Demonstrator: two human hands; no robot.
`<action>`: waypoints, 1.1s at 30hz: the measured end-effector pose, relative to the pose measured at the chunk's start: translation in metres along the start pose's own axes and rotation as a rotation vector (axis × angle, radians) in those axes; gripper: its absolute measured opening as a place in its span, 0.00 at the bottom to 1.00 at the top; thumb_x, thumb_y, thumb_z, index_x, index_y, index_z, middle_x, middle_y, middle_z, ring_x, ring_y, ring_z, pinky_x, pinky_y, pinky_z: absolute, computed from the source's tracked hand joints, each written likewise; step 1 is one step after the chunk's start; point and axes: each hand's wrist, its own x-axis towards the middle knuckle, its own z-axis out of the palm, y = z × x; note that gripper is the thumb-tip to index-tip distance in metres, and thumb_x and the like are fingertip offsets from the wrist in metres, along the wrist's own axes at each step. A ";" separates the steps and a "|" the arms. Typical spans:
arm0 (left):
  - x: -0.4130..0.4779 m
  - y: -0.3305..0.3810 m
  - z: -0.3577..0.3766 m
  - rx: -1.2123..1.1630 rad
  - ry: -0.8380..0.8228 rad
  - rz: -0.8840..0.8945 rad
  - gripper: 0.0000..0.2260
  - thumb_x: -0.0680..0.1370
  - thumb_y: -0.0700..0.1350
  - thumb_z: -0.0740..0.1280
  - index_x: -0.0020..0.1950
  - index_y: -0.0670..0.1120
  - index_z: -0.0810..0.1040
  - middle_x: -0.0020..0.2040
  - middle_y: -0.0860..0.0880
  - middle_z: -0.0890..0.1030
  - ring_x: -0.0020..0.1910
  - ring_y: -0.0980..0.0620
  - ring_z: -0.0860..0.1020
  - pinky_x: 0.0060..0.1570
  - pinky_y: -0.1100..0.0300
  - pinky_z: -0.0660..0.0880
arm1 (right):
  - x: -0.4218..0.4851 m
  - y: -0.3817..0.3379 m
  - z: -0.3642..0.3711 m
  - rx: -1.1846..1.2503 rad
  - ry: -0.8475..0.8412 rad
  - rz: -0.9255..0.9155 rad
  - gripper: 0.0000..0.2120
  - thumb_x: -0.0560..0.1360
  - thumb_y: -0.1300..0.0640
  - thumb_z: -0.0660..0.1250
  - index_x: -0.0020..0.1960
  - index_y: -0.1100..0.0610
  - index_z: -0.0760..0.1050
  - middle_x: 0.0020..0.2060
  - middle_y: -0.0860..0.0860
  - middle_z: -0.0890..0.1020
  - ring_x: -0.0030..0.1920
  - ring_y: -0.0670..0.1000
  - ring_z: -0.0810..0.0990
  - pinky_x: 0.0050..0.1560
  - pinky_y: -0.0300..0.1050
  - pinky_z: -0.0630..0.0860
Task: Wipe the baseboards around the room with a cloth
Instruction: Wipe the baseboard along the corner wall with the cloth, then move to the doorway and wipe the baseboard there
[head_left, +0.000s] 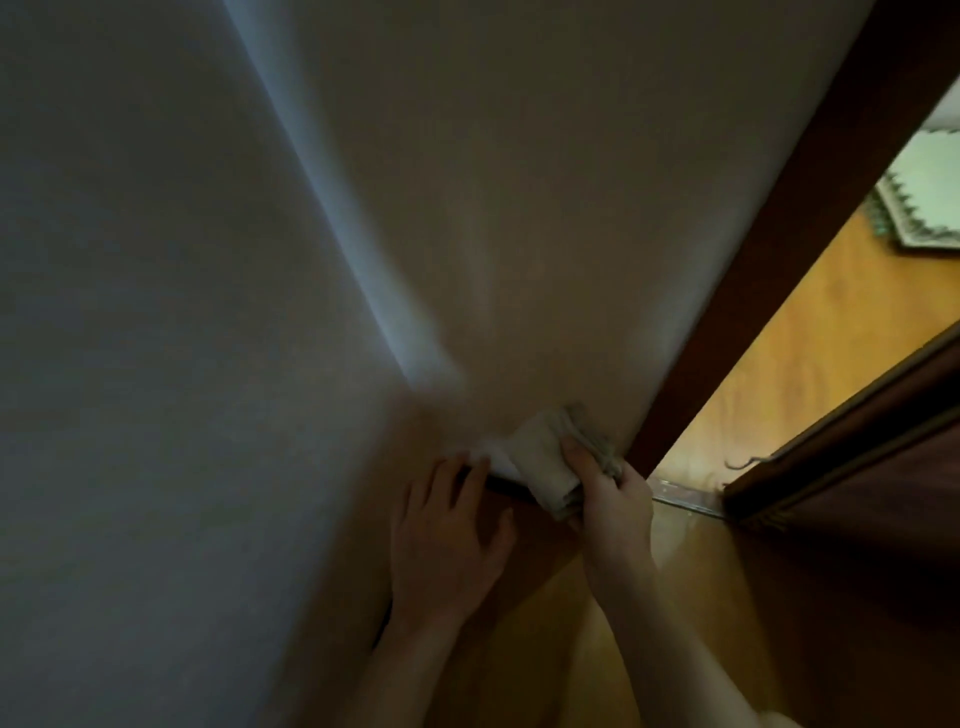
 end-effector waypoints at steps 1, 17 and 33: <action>0.004 0.013 -0.031 -0.018 0.013 0.011 0.26 0.74 0.60 0.64 0.70 0.51 0.77 0.67 0.49 0.78 0.65 0.44 0.76 0.61 0.46 0.74 | -0.018 -0.030 0.005 0.008 -0.008 -0.021 0.24 0.59 0.37 0.76 0.44 0.53 0.82 0.42 0.54 0.85 0.44 0.55 0.85 0.44 0.56 0.83; 0.016 0.138 -0.369 -0.169 0.143 0.138 0.26 0.75 0.59 0.64 0.71 0.50 0.76 0.69 0.48 0.77 0.67 0.45 0.74 0.64 0.43 0.73 | -0.214 -0.354 0.018 -0.038 -0.043 -0.232 0.12 0.72 0.47 0.74 0.52 0.52 0.82 0.44 0.53 0.86 0.47 0.56 0.85 0.48 0.61 0.82; -0.050 0.241 -0.357 -0.249 -0.167 0.818 0.25 0.74 0.58 0.65 0.69 0.49 0.79 0.66 0.49 0.78 0.65 0.46 0.75 0.60 0.44 0.74 | -0.380 -0.312 -0.144 0.231 0.646 -0.242 0.08 0.71 0.52 0.76 0.49 0.51 0.83 0.45 0.51 0.87 0.47 0.51 0.86 0.44 0.48 0.82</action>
